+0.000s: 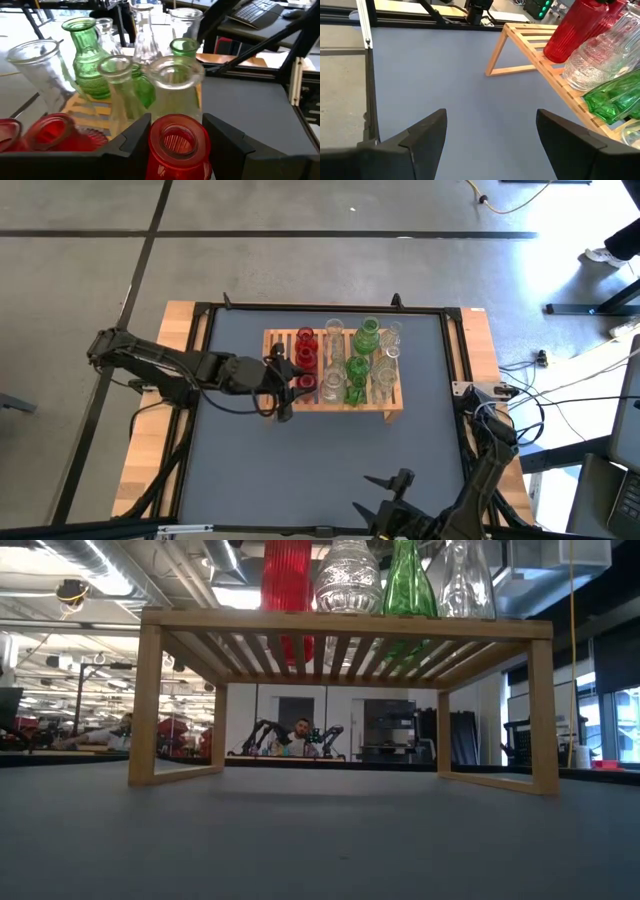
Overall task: Sort vases onto shelf
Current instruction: Put the red bottle on the shelf, then return to home position
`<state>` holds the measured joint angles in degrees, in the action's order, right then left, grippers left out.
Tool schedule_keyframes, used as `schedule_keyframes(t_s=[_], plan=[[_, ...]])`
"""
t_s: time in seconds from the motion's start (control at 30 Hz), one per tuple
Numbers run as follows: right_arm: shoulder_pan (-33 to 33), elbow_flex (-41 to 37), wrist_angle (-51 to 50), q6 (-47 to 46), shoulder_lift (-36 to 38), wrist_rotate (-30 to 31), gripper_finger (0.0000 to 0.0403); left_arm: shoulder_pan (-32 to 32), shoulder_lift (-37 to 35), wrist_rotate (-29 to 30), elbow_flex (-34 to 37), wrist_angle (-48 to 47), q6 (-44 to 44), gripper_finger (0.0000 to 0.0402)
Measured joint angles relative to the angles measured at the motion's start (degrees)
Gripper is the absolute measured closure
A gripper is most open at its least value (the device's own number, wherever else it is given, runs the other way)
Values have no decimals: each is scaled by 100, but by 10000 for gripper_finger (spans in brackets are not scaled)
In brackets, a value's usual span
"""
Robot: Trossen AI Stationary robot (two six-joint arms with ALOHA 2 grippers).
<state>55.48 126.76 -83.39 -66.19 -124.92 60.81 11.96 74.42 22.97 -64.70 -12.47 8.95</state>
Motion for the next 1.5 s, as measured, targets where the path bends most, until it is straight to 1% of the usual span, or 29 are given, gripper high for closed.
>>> schedule_keyframes(t_s=[0.17, 0.37, 0.5, 0.7, 0.8, 0.87, 0.93, 1.0, 1.03, 1.1, 1.17, 1.3, 1.33, 1.4, 1.5], plan=[[-2, 0, 102, 0, 0, 3, 107, -102, 0, -105, 4, 6, -4, 232], [-2, 0, 137, 0, -4, 3, 107, -109, 2, -100, 15, 22, 82, 192], [-2, 0, 137, 1, -4, 3, 107, -109, 11, -104, 17, 43, -33, 167], [-1, 0, 137, 2, -4, 1, 107, -106, -155, -107, -213, 82, -443, 157], [-33, 0, 136, 4, -4, -19, 107, -45, -400, -106, -373, 68, -745, 159], [-96, 0, 93, 9, 18, -214, 107, 29, -577, -115, -429, -4, -835, 170], [-200, 0, -113, 48, 92, -387, 107, 159, -810, -112, -425, -304, -870, 193], [-231, -1, -659, -65, 254, -271, 112, 342, -1019, -13, -428, -664, -822, 227], [-235, -22, -705, -124, 363, -159, 117, 454, -1115, 49, -410, -868, -811, 246], [-236, -219, -604, 143, 738, 4, 136, 731, -1292, 166, -244, -1010, -764, 286], [-225, -435, -654, 136, 1056, -67, 164, 1003, -1467, 232, -7, -1027, -725, 324], [-246, -1493, -607, -48, 1907, -317, 239, 1503, -1897, 307, 466, -921, -493, 387], [-268, -1848, -575, -163, 2119, -346, 260, 1609, -2003, 307, 609, -848, -456, 394], [-269, -2635, -319, -397, 2575, -340, 306, 1810, -2164, 307, 928, -632, -439, 394], [-267, -3950, 524, -425, 3300, -305, 377, 2039, -2365, 304, 1353, -305, -437, 385]])
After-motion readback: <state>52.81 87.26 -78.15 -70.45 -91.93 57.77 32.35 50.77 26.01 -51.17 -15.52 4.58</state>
